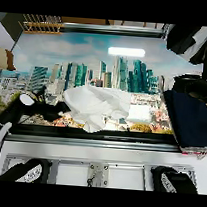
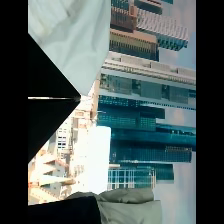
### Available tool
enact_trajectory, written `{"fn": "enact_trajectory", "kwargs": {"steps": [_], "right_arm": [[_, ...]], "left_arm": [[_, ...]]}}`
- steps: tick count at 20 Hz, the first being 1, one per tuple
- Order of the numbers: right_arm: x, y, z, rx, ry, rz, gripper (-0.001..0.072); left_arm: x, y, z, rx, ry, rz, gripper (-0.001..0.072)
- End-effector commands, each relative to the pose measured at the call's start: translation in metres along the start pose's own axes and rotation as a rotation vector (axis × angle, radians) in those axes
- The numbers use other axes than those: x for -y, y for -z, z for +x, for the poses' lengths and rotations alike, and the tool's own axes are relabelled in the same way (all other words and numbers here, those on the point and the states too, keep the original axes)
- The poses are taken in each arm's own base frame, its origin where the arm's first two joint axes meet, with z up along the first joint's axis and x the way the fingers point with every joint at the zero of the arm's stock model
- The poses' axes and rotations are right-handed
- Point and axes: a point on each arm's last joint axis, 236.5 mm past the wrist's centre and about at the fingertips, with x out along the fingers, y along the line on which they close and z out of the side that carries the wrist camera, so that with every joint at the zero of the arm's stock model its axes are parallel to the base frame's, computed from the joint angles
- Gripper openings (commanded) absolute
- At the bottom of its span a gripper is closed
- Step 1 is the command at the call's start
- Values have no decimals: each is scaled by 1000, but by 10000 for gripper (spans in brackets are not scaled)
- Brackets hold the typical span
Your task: Fold the clothes and pants, and hang the long-sleeved shirts on hangers.
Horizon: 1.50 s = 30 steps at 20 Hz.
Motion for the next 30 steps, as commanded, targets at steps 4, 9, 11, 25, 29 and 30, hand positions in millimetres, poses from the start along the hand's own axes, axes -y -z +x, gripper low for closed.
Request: {"fn": "enact_trajectory", "kwargs": {"steps": [4,9,11,25,29,30], "right_arm": [[0,1,1,-6,0,9,13],[2,4,5,-17,1,12,14],[3,8,9,-30,2,15,14],[13,225,142,-735,-14,390,657],[-37,276,177,-852,-121,367,656],[-48,286,183,-862,-130,351,656]], "left_arm": [[39,30,40,27,35,167,683],[39,28,42,46,22,191,683],[36,30,48,24,15,174,682],[81,-37,-76,263,154,199,6],[81,-42,-91,310,165,193,6],[80,-42,-90,309,163,193,7]]}}
